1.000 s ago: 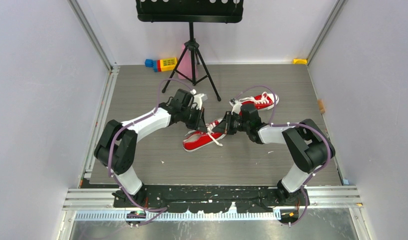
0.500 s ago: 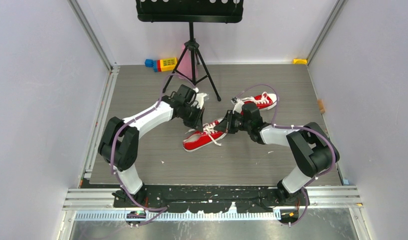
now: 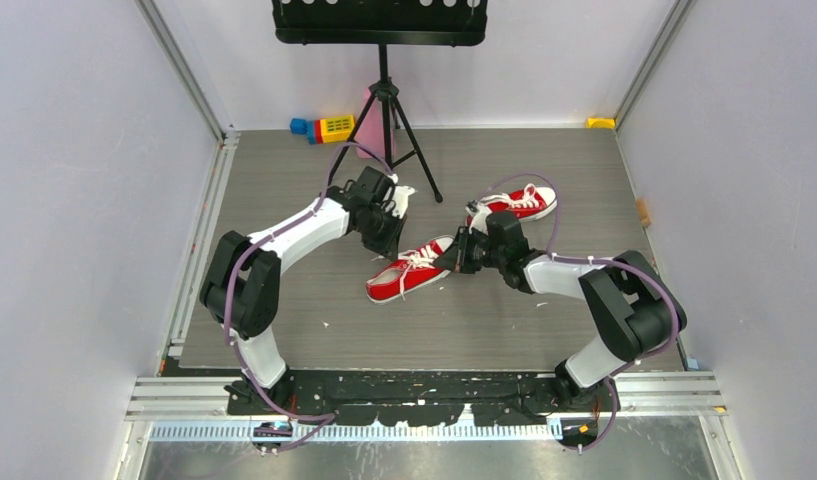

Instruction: Tie the shoes

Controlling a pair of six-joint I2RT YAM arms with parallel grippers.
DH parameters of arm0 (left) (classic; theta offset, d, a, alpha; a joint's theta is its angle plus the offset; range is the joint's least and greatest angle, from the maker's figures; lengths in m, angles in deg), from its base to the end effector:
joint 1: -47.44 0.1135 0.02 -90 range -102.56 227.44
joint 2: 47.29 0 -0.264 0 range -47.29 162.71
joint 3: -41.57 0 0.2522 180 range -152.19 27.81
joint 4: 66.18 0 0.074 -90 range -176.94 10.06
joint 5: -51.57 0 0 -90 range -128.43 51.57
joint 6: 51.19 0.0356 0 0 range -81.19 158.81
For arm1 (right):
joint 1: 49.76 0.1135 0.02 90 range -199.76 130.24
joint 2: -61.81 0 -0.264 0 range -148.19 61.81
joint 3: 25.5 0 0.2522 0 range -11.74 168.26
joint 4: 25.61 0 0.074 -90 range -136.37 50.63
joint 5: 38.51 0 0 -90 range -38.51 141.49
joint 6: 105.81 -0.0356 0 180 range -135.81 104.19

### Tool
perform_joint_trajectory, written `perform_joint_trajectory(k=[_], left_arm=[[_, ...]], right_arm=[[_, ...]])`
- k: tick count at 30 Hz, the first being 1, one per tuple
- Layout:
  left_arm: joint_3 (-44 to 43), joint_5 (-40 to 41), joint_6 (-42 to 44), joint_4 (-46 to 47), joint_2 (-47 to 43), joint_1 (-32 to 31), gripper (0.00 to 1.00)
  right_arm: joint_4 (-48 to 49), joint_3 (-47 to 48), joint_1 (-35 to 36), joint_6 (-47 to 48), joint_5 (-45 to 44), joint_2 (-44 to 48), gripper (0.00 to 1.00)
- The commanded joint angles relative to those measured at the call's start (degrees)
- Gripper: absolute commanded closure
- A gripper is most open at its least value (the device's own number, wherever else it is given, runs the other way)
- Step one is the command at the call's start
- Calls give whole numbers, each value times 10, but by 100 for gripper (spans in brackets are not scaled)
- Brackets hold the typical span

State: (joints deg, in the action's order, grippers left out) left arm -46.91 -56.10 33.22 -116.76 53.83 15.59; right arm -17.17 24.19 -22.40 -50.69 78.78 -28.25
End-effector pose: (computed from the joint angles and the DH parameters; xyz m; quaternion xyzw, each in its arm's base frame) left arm 0.3049 -0.2021 0.2210 0.2530 0.9281 -0.2150 0.1688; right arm 0.2608 0.1533 0.1583 -0.0585 0.8553 0.4203 0.2972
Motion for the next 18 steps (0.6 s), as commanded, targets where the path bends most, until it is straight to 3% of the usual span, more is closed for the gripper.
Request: perform_joint_trajectory(k=[1, 10, 18], left_arm=[[-25, 35, 17, -12, 4, 0, 100], [-41, 83, 29, -18, 39, -4, 100], [-66, 151, 23, -66, 99, -6, 100]], right_arm=[[-11, -13, 8, -6, -22, 40, 100], [-40, -22, 42, -28, -59, 37, 100], [-116, -29, 80, -58, -163, 37, 100]])
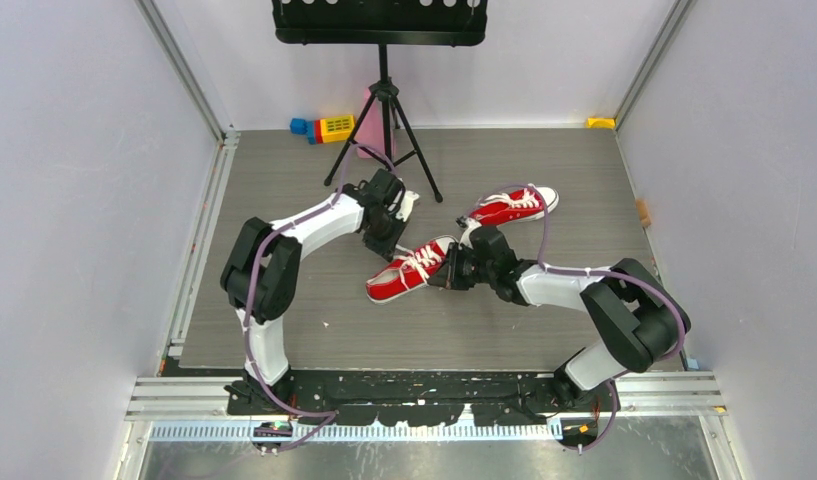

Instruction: Tie the shoes

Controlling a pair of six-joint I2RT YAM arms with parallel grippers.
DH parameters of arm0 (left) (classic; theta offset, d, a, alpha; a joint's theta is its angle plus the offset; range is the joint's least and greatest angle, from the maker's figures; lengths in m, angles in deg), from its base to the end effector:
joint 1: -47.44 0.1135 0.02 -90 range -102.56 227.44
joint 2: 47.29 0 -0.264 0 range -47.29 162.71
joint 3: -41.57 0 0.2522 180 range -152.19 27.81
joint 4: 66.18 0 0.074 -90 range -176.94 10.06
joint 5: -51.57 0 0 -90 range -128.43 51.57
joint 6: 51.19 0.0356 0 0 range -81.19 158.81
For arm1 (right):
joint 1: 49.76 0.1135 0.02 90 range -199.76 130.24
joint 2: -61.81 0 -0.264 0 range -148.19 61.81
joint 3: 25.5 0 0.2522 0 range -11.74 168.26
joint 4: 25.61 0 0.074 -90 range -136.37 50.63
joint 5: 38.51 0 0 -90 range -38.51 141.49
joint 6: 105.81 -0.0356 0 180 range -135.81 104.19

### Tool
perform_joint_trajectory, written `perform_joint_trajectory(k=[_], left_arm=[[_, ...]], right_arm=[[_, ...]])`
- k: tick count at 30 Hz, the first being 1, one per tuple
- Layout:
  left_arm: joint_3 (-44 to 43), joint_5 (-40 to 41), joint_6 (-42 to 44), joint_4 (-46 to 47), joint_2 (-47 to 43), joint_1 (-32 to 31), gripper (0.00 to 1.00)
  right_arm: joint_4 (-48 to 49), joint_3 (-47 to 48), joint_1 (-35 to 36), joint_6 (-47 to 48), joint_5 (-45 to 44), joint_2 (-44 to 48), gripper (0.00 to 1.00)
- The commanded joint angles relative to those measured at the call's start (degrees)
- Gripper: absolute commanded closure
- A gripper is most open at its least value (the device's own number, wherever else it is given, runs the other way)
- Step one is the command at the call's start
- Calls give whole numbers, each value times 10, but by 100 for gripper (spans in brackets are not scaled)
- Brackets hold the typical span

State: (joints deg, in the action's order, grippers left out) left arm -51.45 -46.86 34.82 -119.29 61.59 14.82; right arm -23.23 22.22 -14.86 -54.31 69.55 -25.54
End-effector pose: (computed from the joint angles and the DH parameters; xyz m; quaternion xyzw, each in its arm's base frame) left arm 0.3233 -0.2131 0.1924 0.2554 0.9468 -0.1258 0.1501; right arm 0.2298 0.1738 0.1511 -0.0419 0.8866 0.3749 0.2677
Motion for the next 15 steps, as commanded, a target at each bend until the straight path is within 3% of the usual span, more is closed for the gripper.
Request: perform_joint_trajectory(k=[1, 8, 15], left_arm=[[-21, 68, 5, -44, 25, 2, 100], [-12, 130, -7, -60, 34, -1, 100], [13, 169, -32, -51, 34, -11, 100]], right_arm=[[-73, -11, 5, -25, -87, 13, 100], [-210, 13, 34, -25, -212, 25, 100], [-282, 40, 75, -46, -289, -4, 100]])
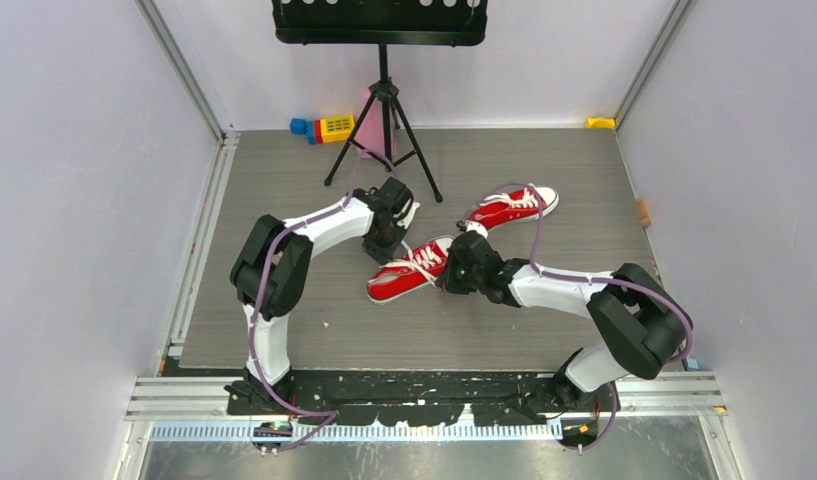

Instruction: Tie the shoes

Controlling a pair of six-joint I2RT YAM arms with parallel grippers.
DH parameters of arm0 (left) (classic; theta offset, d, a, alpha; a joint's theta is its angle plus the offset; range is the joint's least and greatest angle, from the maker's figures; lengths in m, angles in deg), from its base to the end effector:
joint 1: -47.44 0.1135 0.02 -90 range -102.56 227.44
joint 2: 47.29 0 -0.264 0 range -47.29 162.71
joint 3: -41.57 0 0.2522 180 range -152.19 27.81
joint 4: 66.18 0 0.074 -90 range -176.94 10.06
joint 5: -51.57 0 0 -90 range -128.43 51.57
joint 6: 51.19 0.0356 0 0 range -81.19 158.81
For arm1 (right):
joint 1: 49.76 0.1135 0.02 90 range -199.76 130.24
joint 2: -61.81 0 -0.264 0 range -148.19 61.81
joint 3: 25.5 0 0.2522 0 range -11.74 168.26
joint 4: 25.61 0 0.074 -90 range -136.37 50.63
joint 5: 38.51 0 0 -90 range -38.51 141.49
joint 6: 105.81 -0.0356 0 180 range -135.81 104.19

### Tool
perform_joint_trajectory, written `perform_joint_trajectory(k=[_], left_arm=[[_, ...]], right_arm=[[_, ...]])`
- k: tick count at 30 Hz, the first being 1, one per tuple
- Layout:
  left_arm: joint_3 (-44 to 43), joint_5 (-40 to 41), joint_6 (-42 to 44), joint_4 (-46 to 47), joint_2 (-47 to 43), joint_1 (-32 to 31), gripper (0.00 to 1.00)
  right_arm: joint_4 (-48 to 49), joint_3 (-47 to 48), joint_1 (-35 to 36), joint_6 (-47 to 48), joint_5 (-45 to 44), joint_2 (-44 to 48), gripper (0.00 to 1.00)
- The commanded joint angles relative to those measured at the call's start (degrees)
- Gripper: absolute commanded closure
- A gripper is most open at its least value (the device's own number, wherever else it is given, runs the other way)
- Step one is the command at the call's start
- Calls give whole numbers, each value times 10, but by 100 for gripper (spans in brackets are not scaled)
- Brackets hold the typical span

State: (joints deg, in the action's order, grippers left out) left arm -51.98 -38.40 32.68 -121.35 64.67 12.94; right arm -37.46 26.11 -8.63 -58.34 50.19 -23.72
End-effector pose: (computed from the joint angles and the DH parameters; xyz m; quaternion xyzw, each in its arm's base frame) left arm 0.3206 -0.2203 0.1736 0.2425 0.9596 -0.0493 0.1340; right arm 0.2153 0.1870 0.1574 0.0156 0.9262 0.2432 0.2875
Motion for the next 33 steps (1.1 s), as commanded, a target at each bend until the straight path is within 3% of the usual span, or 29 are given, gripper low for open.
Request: perform_joint_trajectory(k=[1, 13, 19, 33], left_arm=[[22, 90, -14, -29, 2, 8, 100], [65, 95, -33, 0, -10, 5, 100], [93, 128, -38, 7, -25, 5, 100], [104, 130, -51, 15, -24, -5, 100]], right_arm=[[-146, 3, 18, -9, -102, -27, 100], [-165, -4, 39, -36, -163, -54, 100], [-219, 2, 43, -46, -235, -42, 100], [-240, 10, 64, -71, -282, -76, 100]])
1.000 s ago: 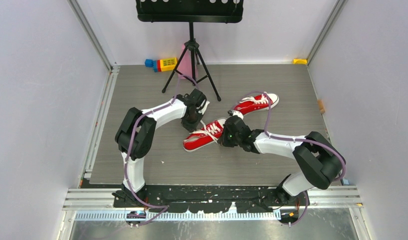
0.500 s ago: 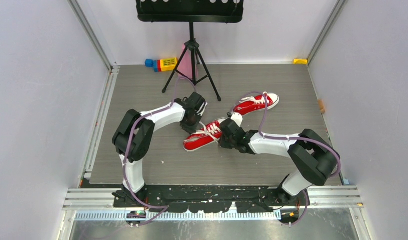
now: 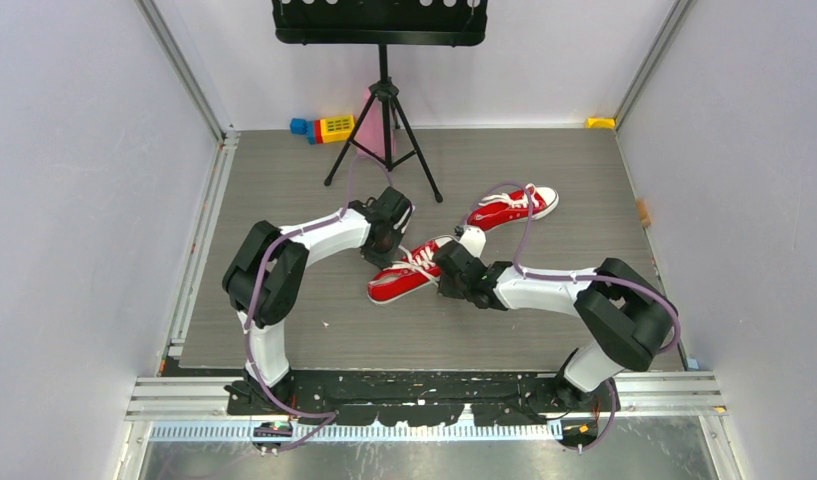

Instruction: Tie the shoes

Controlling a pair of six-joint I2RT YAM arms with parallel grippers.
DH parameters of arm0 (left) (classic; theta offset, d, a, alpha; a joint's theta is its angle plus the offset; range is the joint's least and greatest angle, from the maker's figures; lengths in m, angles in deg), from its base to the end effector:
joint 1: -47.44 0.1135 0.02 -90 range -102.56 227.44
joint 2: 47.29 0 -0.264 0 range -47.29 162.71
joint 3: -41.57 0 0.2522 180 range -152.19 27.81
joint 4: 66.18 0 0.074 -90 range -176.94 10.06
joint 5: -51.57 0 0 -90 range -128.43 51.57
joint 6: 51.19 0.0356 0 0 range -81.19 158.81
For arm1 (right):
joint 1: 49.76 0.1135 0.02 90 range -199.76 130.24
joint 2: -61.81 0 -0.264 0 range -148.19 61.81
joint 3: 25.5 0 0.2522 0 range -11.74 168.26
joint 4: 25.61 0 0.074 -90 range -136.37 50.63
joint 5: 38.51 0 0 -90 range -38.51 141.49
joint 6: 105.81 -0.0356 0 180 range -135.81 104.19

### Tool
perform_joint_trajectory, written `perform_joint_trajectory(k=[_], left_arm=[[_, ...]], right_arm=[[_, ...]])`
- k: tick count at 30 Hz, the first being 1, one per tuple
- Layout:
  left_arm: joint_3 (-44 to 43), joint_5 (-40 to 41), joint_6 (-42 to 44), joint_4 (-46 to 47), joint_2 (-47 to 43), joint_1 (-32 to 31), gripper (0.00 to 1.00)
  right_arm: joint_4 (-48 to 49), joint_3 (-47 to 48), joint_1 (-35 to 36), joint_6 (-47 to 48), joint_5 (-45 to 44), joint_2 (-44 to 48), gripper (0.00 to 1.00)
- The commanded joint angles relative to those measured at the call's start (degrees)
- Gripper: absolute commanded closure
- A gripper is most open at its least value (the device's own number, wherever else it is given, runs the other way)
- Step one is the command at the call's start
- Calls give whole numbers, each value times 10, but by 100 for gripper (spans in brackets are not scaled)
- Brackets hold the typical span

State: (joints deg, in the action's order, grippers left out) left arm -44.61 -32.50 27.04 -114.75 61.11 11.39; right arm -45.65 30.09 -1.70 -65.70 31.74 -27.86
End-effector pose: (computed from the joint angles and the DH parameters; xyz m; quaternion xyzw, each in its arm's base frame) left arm 0.3036 -0.2164 0.1653 0.1986 0.9645 -0.0209 0.1730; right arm 0.2030 0.2080 0.1491 0.0678 0.9363 0.1218 0.3223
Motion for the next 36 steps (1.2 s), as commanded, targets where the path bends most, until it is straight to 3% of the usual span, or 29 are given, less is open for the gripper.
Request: perform_joint_trajectory(k=[1, 8, 23, 29, 32, 35, 36], left_arm=[[32, 72, 5, -50, 12, 10, 100], [33, 79, 2, -52, 8, 10, 100], [29, 79, 6, -55, 11, 10, 100], [29, 74, 8, -56, 9, 10, 100], [29, 50, 7, -53, -4, 10, 100], [10, 31, 4, -65, -34, 9, 100], [-3, 31, 3, -77, -44, 8, 94]], right_arm=[[-164, -27, -2, -1, -106, -37, 100], [-214, -3, 14, -31, -162, -48, 100], [-245, 7, 19, -65, -195, -60, 100], [-247, 12, 19, -61, -197, -60, 100], [-205, 9, 19, -15, -152, -50, 100], [-164, 18, 18, 27, -111, -13, 83], [-151, 21, 18, 37, -100, 9, 71]])
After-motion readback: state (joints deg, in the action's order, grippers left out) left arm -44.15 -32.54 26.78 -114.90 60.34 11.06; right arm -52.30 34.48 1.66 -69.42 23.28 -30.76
